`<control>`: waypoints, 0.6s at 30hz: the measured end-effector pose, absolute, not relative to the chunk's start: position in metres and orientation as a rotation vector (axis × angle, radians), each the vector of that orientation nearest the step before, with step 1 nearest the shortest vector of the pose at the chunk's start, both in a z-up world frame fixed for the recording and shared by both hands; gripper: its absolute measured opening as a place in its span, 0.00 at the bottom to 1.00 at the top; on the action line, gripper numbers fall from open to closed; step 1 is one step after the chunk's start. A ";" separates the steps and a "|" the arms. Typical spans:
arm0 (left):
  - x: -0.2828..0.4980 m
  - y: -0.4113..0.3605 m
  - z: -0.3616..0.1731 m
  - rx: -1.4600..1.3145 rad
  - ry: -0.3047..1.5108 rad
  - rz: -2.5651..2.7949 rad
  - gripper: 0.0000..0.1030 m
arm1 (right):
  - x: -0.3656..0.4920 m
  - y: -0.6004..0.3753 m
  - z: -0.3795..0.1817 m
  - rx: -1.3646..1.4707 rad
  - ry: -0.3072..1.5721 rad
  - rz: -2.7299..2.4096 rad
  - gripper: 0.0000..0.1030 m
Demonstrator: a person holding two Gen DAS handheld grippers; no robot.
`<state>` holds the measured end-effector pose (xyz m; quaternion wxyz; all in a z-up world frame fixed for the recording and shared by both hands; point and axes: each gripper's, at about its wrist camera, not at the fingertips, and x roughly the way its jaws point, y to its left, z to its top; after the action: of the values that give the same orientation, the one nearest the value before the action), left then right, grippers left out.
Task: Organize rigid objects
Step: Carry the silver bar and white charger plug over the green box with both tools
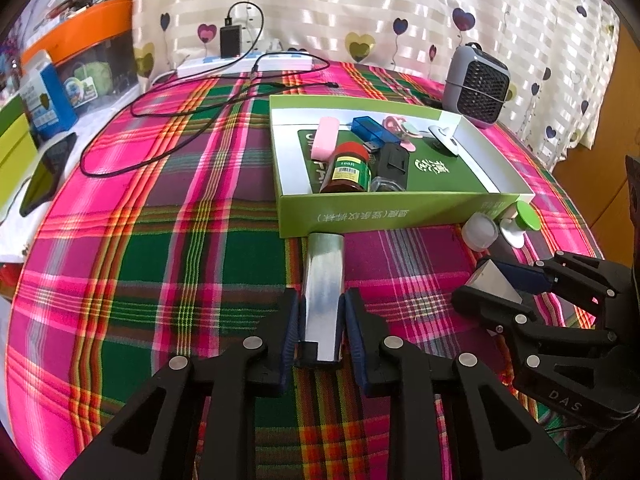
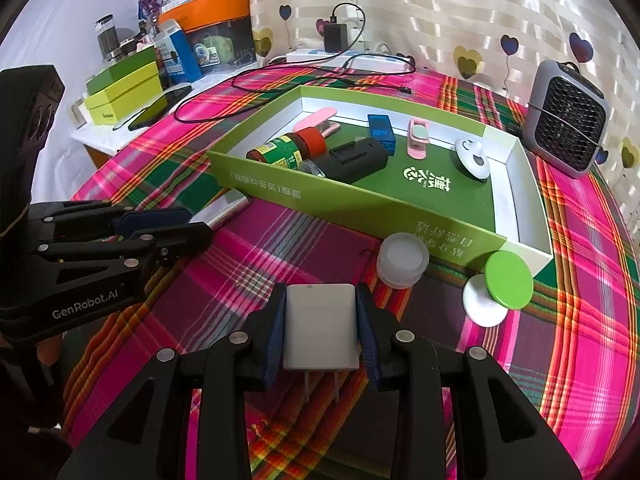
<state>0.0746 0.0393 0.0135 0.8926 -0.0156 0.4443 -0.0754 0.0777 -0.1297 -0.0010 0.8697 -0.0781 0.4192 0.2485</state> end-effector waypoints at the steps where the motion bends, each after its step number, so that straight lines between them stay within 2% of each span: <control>1: 0.074 0.040 0.014 -0.039 0.921 -0.157 0.22 | 0.078 -0.130 -0.001 -0.162 0.877 0.519 0.33; 18: 0.060 0.036 0.015 -0.049 0.918 -0.169 0.21 | 0.070 -0.129 0.002 -0.136 0.868 0.517 0.33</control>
<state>0.0601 0.0362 0.0154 0.8927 -0.0237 0.4427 -0.0815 0.0700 -0.1294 0.0019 0.8728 -0.0649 0.4156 0.2477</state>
